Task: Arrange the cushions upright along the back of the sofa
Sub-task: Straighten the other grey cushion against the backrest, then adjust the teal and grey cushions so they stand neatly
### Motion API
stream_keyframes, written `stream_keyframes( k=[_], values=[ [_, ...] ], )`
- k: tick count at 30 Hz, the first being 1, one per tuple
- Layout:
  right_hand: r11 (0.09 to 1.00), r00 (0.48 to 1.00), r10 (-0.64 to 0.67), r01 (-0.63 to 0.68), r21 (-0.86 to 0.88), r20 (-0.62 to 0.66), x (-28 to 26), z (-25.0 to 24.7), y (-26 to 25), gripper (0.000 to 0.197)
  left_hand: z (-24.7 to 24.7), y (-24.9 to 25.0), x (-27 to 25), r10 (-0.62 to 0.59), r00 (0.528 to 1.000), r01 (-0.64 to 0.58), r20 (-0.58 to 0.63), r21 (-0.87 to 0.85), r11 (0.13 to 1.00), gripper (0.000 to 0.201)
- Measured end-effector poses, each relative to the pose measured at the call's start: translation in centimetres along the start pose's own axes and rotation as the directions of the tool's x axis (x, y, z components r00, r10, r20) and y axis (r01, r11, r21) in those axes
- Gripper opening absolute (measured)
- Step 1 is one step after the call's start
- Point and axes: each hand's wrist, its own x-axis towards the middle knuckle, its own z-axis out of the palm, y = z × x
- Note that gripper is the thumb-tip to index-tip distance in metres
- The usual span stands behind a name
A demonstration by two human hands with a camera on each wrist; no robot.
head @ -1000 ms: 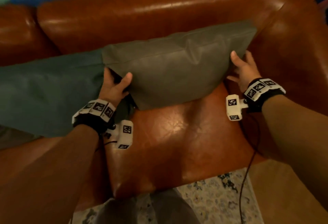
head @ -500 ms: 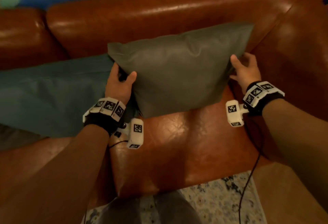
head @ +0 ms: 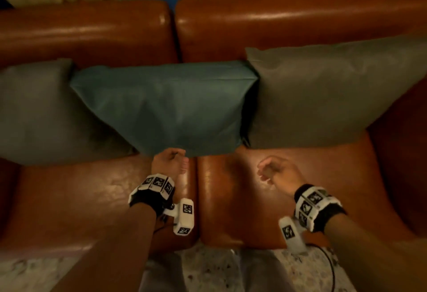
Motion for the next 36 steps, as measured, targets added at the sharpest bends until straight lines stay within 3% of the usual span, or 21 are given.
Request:
stream_keyframes(
  k=[3,6,9,10,13,14,16,18,20,22,24,26,28,32,36],
  values=[
    [0.999,0.994,-0.007,0.011,-0.033,0.107,-0.9,8.8,-3.4,0.031,-7.8,-2.8,1.8,-0.091,0.996,0.091,-0.009,0.049,0.995,0.026],
    [0.996,0.982,-0.060,0.072,-0.061,0.181,-0.6,17.1,-8.1,0.038,-16.4,-4.6,4.1,-0.132,0.987,0.133,-0.092,0.008,0.991,0.027],
    [0.980,0.967,-0.143,0.168,-0.105,0.210,0.3,25.2,-13.5,0.047,-25.6,-6.3,7.3,-0.130,0.971,0.123,-0.200,-0.043,0.991,0.014],
    [0.970,0.964,-0.178,0.205,-0.128,0.196,0.9,27.6,-15.3,0.042,-28.6,-6.5,8.2,-0.123,0.962,0.108,-0.246,-0.072,0.992,0.005],
    [0.969,0.963,-0.227,0.238,-0.062,0.147,1.7,34.2,-21.1,0.018,-36.3,-5.7,9.7,-0.110,0.908,0.040,-0.404,-0.177,0.983,0.022],
    [0.973,0.968,-0.229,0.230,-0.003,0.106,2.4,36.0,-22.8,0.021,-38.6,-5.2,10.1,-0.096,0.888,0.004,-0.450,-0.200,0.980,0.023],
    [0.981,0.984,-0.176,0.174,0.087,0.020,3.2,38.7,-25.8,0.069,-42.7,-4.6,11.2,-0.082,0.865,-0.063,-0.495,-0.269,0.961,0.028],
    [0.982,0.994,-0.110,0.113,0.151,-0.029,3.8,40.4,-28.1,0.107,-46.4,-4.2,12.7,-0.113,0.888,-0.040,-0.445,-0.320,0.947,0.054],
    [0.968,0.997,-0.073,0.079,0.240,-0.033,4.1,41.5,-29.4,0.112,-49.4,-3.7,14.2,-0.145,0.931,0.023,-0.334,-0.343,0.939,0.084],
    [0.949,0.998,-0.048,0.054,0.310,-0.028,3.7,42.3,-30.2,0.131,-51.0,-3.1,15.5,-0.120,0.969,0.034,-0.217,-0.362,0.931,0.090],
    [0.933,0.998,-0.056,0.059,0.355,-0.017,3.4,43.2,-30.5,0.156,-51.4,-2.5,16.3,-0.047,0.994,0.003,-0.100,-0.402,0.916,0.081],
    [0.920,0.994,-0.106,0.101,0.378,-0.008,3.3,44.2,-31.0,0.147,-51.7,-2.0,16.5,-0.027,0.999,0.015,-0.023,-0.418,0.908,0.071],
    [0.913,0.989,-0.144,0.127,0.388,0.016,3.1,45.6,-31.6,0.132,-52.7,-2.1,16.7,-0.027,1.000,0.022,-0.007,-0.419,0.908,0.075],
    [0.908,0.988,-0.143,0.105,0.405,0.065,3.5,49.8,-32.6,0.138,-56.6,-2.0,17.5,0.038,0.990,-0.100,-0.137,-0.478,0.873,0.045],
    [0.899,0.987,-0.139,0.091,0.429,0.082,3.9,52.9,-33.5,0.145,-59.6,-2.9,18.1,0.047,0.990,-0.104,-0.134,-0.458,0.883,0.061]
  ],
)
